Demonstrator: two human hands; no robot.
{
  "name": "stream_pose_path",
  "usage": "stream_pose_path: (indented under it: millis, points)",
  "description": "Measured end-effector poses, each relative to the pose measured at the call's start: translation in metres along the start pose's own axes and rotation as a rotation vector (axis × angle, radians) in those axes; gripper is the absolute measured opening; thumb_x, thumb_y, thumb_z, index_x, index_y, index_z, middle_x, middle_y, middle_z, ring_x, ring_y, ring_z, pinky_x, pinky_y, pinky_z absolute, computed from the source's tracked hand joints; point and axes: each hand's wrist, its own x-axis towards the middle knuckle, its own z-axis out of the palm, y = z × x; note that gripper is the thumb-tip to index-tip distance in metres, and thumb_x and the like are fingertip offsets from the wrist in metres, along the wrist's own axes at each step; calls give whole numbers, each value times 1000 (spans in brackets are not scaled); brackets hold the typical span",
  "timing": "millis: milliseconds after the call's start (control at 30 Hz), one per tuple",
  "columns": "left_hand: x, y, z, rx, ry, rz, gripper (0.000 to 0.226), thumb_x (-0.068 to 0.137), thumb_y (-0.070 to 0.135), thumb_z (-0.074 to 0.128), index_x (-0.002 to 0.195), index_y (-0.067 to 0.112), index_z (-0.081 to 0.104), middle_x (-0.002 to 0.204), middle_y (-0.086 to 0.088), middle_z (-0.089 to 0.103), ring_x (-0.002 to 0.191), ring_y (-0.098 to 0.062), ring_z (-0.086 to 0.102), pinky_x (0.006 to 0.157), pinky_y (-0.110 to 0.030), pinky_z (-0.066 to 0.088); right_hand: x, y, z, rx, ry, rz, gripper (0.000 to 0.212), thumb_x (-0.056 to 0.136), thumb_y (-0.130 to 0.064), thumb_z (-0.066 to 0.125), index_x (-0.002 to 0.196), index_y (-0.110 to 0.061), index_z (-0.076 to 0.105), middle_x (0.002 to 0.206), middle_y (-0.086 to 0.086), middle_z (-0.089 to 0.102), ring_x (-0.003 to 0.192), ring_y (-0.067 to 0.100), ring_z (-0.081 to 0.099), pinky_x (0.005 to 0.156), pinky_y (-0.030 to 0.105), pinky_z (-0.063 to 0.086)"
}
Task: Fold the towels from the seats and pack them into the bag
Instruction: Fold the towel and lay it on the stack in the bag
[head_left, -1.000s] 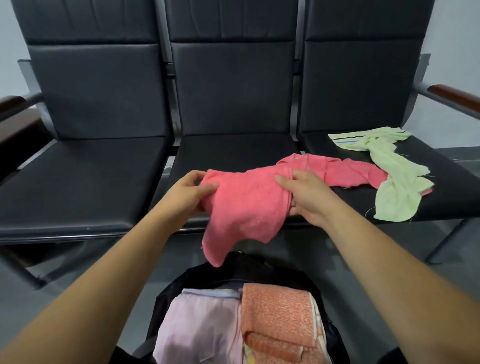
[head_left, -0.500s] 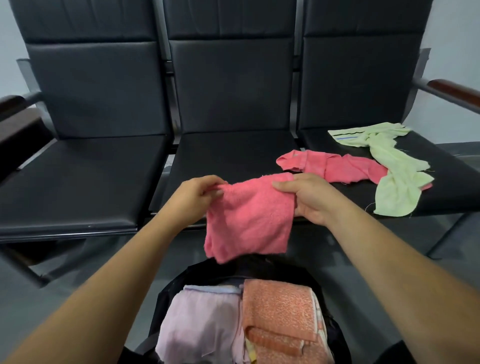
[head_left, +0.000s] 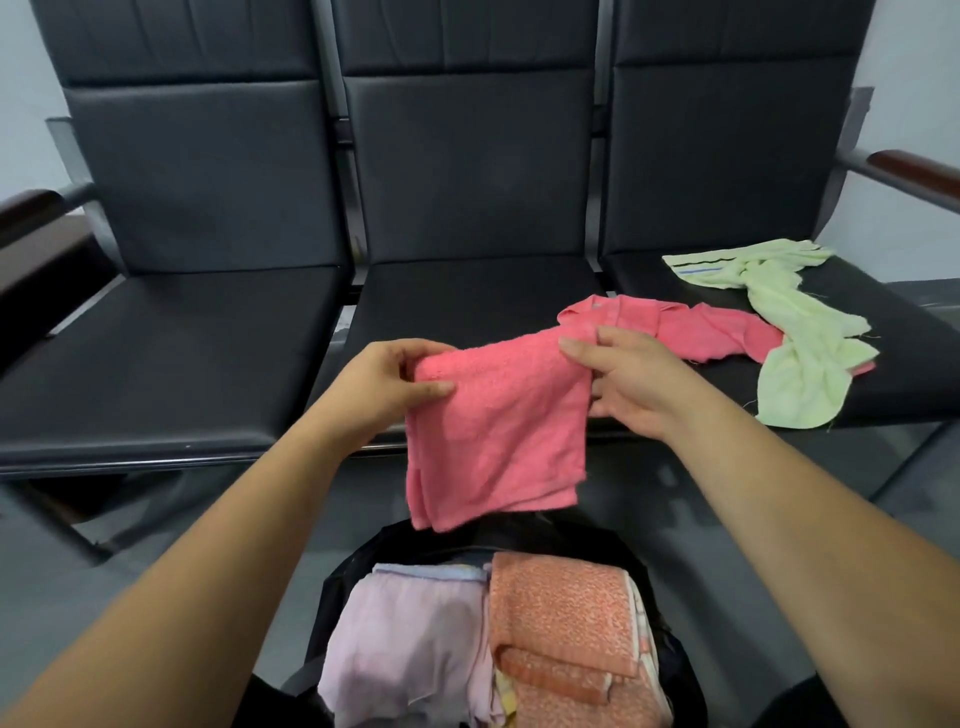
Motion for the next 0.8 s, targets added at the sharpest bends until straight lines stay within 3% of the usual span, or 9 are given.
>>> stream_pose_path:
  millis: [67,133,233,300,400,500,633,800]
  points:
    - [0,-4,-3,172,46,41,24,89,12,75,107,28,77,97,8,78,96,-7,71,88,-26,54,-1,2,2,-175,38,-25,14,99,-21,64,108,-13,71,100,4,78,97,25,75,88,49,57]
    - [1,-7,-4,171,68,37,15,93,17,71,101,29,77,93,3,77,92,-12,71,89,-30,54,1,4,4,-177,68,-40,15,98,-20,65,107,-10,73,101,5,78,97,22,75,92,46,57]
    - [2,-10,-6,64,34,14,11,95,23,69,97,29,76,95,-13,75,88,-28,72,94,-48,57,0,0,4,44,28,-17,14,94,-14,69,100,-3,74,97,11,76,88,20,74,84,36,60]
    - [2,-9,-6,11,84,15,8,93,24,71,100,27,75,95,-12,75,85,-23,70,93,-50,58,-3,-5,2,203,-95,37,14,90,-15,70,97,-4,75,94,8,74,85,18,73,77,31,61]
    - [2,-8,-3,-75,196,-21,20,90,25,76,109,25,70,96,-7,72,83,-16,65,88,-43,57,-4,-4,-1,186,-193,97,28,87,-12,69,112,-1,73,106,12,74,100,23,71,92,36,58]
    - [2,-9,-7,-212,126,-92,46,74,22,89,115,21,68,101,-4,70,88,-16,66,81,-37,56,-3,2,2,125,-119,64,32,88,-2,68,119,8,68,116,19,72,106,28,71,89,37,60]
    - [-4,-12,-13,98,126,-17,46,77,5,84,119,18,69,105,0,71,89,-10,67,76,-17,57,-1,10,5,-3,9,-61,22,83,-2,76,105,2,75,106,16,76,103,28,73,88,37,58]
    - [-8,-13,-13,359,301,58,38,84,16,80,120,23,68,105,9,68,91,-3,62,73,-6,46,-8,13,14,-261,133,-286,12,80,-12,83,91,-17,81,95,2,79,94,18,75,87,31,56]
